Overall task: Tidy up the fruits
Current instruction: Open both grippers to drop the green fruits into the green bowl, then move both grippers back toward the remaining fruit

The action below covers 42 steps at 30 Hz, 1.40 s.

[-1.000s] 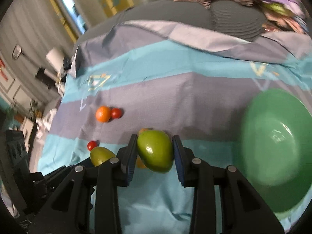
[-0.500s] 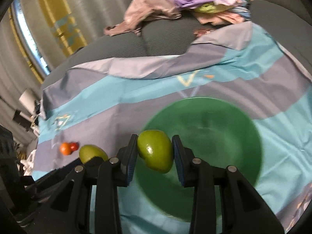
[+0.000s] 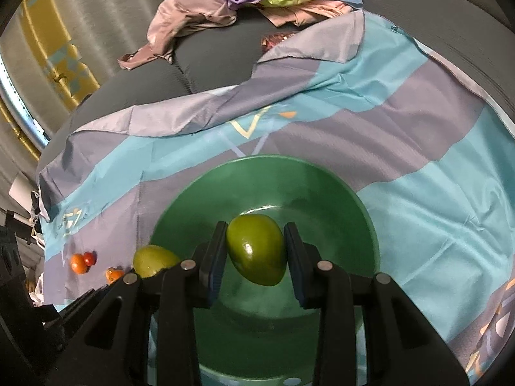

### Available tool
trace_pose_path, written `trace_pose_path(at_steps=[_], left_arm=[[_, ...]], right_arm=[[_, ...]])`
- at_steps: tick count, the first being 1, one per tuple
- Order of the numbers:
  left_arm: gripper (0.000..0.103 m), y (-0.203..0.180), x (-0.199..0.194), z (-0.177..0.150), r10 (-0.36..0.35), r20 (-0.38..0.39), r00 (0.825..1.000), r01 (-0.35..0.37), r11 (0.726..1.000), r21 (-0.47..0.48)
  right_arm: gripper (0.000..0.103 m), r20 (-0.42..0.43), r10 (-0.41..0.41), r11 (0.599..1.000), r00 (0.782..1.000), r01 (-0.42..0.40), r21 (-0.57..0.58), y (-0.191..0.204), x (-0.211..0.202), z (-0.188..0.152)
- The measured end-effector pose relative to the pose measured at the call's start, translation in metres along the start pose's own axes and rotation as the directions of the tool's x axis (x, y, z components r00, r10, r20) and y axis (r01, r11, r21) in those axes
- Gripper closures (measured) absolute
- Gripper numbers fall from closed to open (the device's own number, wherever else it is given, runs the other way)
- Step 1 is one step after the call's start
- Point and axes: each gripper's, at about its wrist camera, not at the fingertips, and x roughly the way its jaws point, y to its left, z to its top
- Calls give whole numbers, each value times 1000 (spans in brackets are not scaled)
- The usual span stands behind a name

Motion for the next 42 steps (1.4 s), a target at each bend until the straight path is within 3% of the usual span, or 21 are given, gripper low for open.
trace_pose_path(at_steps=[8, 14, 17, 22, 27, 32, 38, 40, 42], left_arm=[[59, -7, 14, -6, -16, -39, 999, 17, 1000, 6], [59, -5, 1, -3, -44, -5, 999, 44, 999, -11], [58, -1, -11, -3, -46, 10, 999, 46, 999, -14], [49, 19, -40, -6, -24, 54, 998, 26, 999, -45], [45, 61, -79, -11, 32, 86, 996, -22, 994, -106], [38, 117, -118, -25, 157, 91, 983, -138, 973, -185], [38, 187, -152, -60, 295, 79, 952, -261, 920, -292], [38, 204, -155, -70, 316, 95, 944, -268, 901, -341], [38, 222, -151, -78, 348, 75, 934, -294, 873, -388]], right_arm=[[67, -26, -4, 1000, 1000, 4, 15, -3, 6, -1], [64, -31, -7, 1000, 999, 8, 24, -4, 6, 0], [46, -24, 20, 999, 1000, -20, 37, -4, 2, 0], [44, 4, 26, 1000, 1000, -26, 16, 6, -5, -2], [44, 8, 33, 999, 999, -32, -12, 20, -5, -5], [43, 18, 47, 997, 999, -46, -68, 43, -3, -10], [43, 71, 48, 984, 996, -35, -175, 85, 9, -20], [44, 72, 48, 980, 996, -33, -194, 97, 20, -22], [44, 95, -6, 974, 995, 27, -227, 108, 33, -25]])
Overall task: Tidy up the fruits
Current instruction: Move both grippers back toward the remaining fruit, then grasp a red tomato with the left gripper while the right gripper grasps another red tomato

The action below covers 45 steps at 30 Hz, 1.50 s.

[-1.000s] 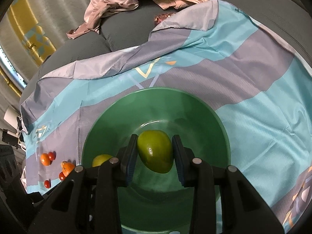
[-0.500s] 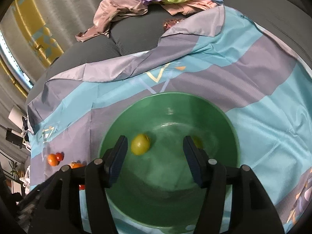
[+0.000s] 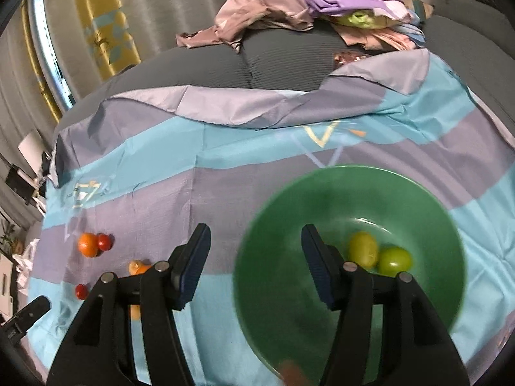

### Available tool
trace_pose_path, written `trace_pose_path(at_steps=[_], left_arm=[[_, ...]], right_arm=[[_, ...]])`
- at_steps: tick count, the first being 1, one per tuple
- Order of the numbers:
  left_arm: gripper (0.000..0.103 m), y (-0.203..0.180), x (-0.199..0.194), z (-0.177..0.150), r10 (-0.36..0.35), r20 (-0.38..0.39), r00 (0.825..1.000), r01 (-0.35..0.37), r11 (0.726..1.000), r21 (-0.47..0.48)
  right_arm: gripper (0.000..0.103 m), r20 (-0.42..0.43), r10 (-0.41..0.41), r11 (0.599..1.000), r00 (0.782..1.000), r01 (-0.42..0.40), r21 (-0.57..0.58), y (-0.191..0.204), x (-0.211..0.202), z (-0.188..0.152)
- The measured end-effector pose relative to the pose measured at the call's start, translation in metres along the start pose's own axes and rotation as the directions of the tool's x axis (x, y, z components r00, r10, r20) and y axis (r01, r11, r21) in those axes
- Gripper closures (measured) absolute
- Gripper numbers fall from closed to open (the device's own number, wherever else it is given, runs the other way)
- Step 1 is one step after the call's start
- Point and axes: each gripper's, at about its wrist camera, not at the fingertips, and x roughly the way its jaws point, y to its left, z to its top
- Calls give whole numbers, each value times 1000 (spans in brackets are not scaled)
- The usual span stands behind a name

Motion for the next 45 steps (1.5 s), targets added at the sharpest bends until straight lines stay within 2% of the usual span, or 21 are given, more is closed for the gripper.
trace_pose_path(at_steps=[2, 5, 10, 12, 15, 24, 28, 30, 33, 35, 38, 39, 41, 43, 45], left_arm=[[38, 9, 9, 1, 12, -28, 1000, -13, 1000, -12], [38, 17, 10, 2, -18, -26, 1000, 17, 999, -47], [38, 27, 11, 4, 36, -7, 999, -36, 998, -47], [38, 31, 12, 4, 24, -14, 1000, -24, 998, -59], [38, 34, 14, 5, 19, -20, 1000, -21, 997, -71], [38, 38, 17, 8, 33, -41, 999, -36, 996, -76], [38, 41, 18, 10, 34, -46, 998, -38, 995, -92], [38, 42, 20, 11, 31, -50, 998, -35, 995, -98], [38, 44, 23, 14, 28, -52, 998, -34, 994, -106], [38, 43, 28, 17, 22, -58, 998, -28, 994, -104], [38, 43, 37, 20, 17, -71, 997, -24, 995, -99], [38, 42, 40, 21, 25, -75, 997, -32, 994, -100], [38, 41, 48, 21, 32, -87, 996, -40, 995, -93], [41, 38, 53, 21, 30, -97, 995, -38, 996, -80], [42, 35, 55, 20, 34, -96, 995, -41, 997, -63]], right_arm=[[44, -7, -49, 998, 999, 49, -35, 8, 11, -2], [44, -50, -62, 996, 997, 58, -73, 17, 28, -6], [44, -24, -146, 983, 989, 143, -120, 20, 33, -9], [44, -16, -192, 971, 981, 187, -150, 21, 32, -11], [44, 16, -204, 958, 979, 203, -202, 30, 26, -14], [44, 10, -63, 944, 998, 63, -323, 69, 10, -28], [44, 36, -34, 938, 999, 44, -343, 79, -3, -27], [44, 24, 31, 951, 999, -23, -309, 79, -13, -22], [44, 21, 123, 949, 992, -111, -295, 89, -33, -16], [39, -35, 200, 937, 979, -201, -285, 101, -39, -14], [41, -144, 286, 923, 948, -312, -224, 118, -31, -11], [41, -194, 284, 922, 939, -323, -214, 128, -22, -11], [45, -249, 246, 921, 937, -306, -241, 144, -9, -16], [54, -284, 211, 915, 935, -291, -279, 160, 4, -26], [61, -330, 210, 914, 920, -304, -267, 167, 17, -34]])
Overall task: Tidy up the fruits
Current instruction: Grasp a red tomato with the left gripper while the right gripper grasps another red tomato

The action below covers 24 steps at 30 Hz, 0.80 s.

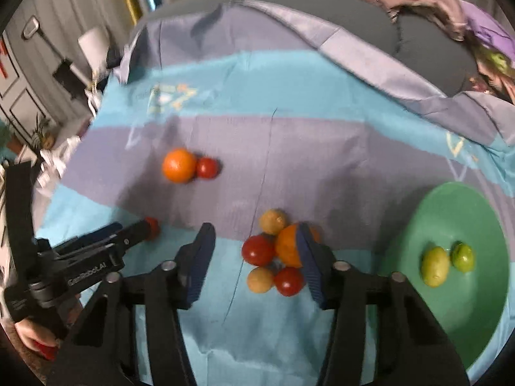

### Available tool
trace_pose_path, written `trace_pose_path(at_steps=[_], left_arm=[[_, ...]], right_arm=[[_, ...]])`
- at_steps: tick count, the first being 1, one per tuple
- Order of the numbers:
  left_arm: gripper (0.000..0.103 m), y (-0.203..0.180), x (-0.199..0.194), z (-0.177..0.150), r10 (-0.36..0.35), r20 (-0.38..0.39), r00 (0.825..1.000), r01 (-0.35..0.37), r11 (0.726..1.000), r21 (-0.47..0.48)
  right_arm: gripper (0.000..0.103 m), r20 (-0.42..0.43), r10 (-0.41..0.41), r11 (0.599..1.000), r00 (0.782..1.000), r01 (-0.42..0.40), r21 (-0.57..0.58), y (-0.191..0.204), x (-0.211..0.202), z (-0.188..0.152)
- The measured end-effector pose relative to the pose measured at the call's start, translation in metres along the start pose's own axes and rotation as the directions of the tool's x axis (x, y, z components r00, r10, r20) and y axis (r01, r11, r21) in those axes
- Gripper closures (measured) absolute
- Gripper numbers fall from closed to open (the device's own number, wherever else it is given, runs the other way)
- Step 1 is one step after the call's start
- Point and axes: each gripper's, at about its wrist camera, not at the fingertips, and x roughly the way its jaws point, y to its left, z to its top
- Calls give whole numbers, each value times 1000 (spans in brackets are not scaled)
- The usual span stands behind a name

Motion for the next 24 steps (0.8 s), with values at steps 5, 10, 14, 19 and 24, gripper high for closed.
trace_pose_path(at_steps=[5, 10, 14, 19, 24], left_arm=[[46, -1, 8, -2, 10, -17, 1000, -10, 1000, 7], [47, 0, 14, -4, 23, -28, 999, -23, 1000, 7], [48, 2, 16, -4, 16, -39, 999, -16, 1000, -6], [53, 1, 20, -6, 31, -41, 999, -31, 999, -12], [55, -1, 20, -8, 38, -33, 999, -38, 999, -6]], right_arm=[[63, -53, 14, 999, 999, -12, 32, -3, 15, -2], [62, -83, 14, 999, 996, -11, 39, -7, 21, -5], [62, -91, -10, 999, 996, 14, 43, -11, 25, -8], [63, -107, 12, 999, 994, -7, 50, -12, 35, -6], [63, -90, -26, 999, 996, 28, 20, -7, 40, -4]])
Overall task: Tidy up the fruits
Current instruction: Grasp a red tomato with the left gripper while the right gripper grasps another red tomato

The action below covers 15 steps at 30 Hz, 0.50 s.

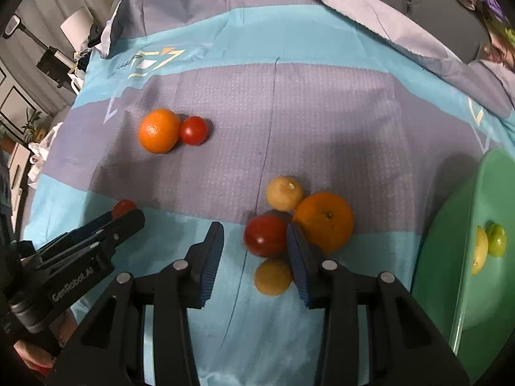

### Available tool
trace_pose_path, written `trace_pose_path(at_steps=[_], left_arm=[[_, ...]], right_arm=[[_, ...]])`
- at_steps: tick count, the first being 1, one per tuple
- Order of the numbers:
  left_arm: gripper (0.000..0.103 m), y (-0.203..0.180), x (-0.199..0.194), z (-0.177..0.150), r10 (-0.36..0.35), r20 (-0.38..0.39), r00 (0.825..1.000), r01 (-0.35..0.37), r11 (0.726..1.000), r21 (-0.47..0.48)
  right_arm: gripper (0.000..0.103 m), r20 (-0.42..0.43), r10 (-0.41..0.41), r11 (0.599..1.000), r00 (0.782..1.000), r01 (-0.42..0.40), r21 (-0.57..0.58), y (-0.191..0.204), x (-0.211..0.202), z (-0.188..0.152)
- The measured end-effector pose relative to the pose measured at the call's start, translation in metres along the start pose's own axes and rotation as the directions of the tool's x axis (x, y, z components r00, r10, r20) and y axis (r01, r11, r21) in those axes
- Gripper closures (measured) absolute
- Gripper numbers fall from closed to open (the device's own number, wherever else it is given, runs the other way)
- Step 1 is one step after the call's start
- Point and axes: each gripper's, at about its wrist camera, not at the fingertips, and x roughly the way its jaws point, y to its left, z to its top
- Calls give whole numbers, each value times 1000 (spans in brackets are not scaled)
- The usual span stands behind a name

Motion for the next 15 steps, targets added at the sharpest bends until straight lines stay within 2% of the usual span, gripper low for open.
trace_pose_path(at_steps=[5, 7, 9, 12, 15], left_arm=[[61, 0, 1, 1, 17, 8, 1000, -17, 1000, -4], [71, 2, 1, 1, 32, 13, 999, -32, 999, -12], [75, 5, 1, 2, 40, 21, 999, -40, 999, -22], [76, 6, 1, 1, 37, 24, 999, -36, 999, -24], [76, 4, 1, 1, 47, 28, 998, -47, 999, -10]], right_arm=[[63, -37, -16, 1000, 999, 16, 7, -1, 13, -1], [65, -23, 11, 1000, 1000, -11, 18, -3, 17, -1], [66, -2, -3, 1000, 1000, 3, -4, 0, 15, -1], [71, 4, -22, 999, 1000, 22, -27, 2, 18, -3], [70, 8, -26, 999, 1000, 26, -36, 3, 19, -4]])
